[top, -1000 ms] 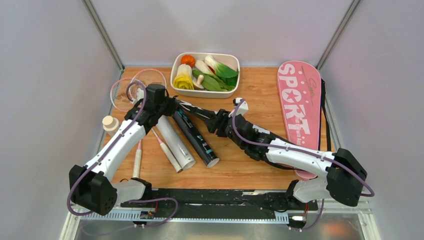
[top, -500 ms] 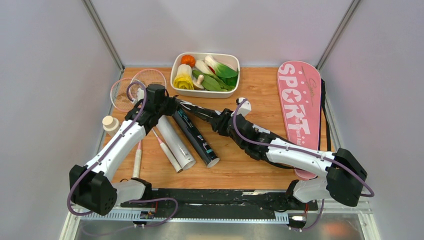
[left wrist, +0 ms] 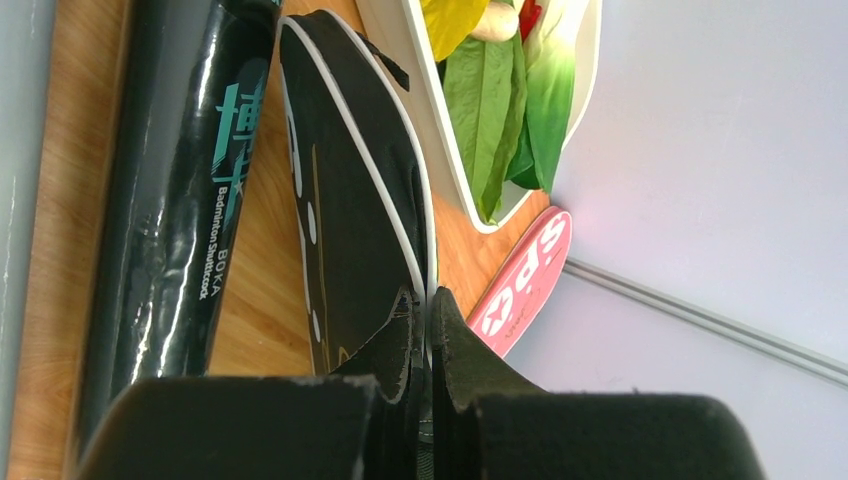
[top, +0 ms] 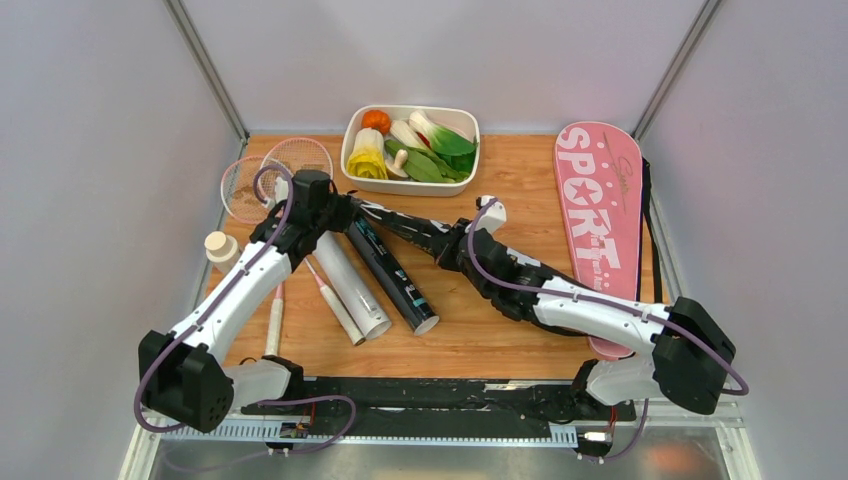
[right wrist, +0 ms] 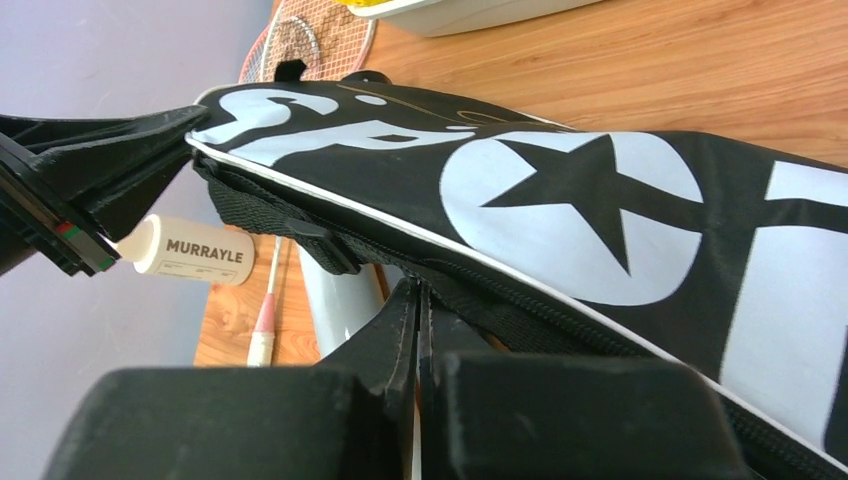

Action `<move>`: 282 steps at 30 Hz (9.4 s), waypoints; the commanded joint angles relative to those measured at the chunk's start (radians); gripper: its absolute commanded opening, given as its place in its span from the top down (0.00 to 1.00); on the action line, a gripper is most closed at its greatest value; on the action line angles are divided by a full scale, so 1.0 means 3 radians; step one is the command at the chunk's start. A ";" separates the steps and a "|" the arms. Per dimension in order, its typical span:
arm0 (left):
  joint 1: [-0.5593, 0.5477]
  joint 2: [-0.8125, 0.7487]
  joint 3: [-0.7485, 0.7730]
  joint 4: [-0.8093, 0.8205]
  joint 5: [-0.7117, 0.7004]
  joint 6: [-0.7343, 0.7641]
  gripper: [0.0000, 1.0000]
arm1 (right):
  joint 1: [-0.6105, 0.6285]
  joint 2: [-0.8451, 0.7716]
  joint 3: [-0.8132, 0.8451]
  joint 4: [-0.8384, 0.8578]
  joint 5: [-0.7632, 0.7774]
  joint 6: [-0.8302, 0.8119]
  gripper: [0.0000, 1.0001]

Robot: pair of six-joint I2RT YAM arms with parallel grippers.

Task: Pack up the badminton gear
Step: Zip the racket bag at the center of the board, then pick up the racket bag from the center of the board, then place the racket bag at the center of the board, then adjust the racket bag at the center of the board.

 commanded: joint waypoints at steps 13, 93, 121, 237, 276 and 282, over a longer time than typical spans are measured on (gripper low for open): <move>-0.0021 0.0049 0.0672 0.0110 -0.0472 0.0180 1.00 | -0.0389 -0.0937 -0.0782 -0.1123 0.0287 0.0005 1.00; 0.0421 0.0134 0.1700 -0.0560 -0.1670 0.1545 1.00 | -0.2481 -0.1887 -0.0665 -0.2338 -0.0039 -0.0677 0.99; 0.0417 -0.0129 0.1087 -0.0100 -0.0520 0.1481 1.00 | -0.0005 0.0223 0.0934 -0.0283 -0.0487 -0.3702 0.00; 0.0420 -0.0895 -0.0154 0.0550 0.1564 0.3486 0.29 | -0.3251 0.2182 0.1749 -0.2139 -0.0673 -0.2318 0.49; 0.0419 -0.0978 -0.0249 0.0424 0.1890 0.3343 0.28 | -0.2894 -0.0392 0.1275 -0.2088 -0.2256 -0.1491 0.99; 0.0417 -0.0971 -0.0253 0.0441 0.1889 0.3309 0.29 | -0.3601 0.0307 0.0987 -0.1999 -0.1960 -0.1887 0.68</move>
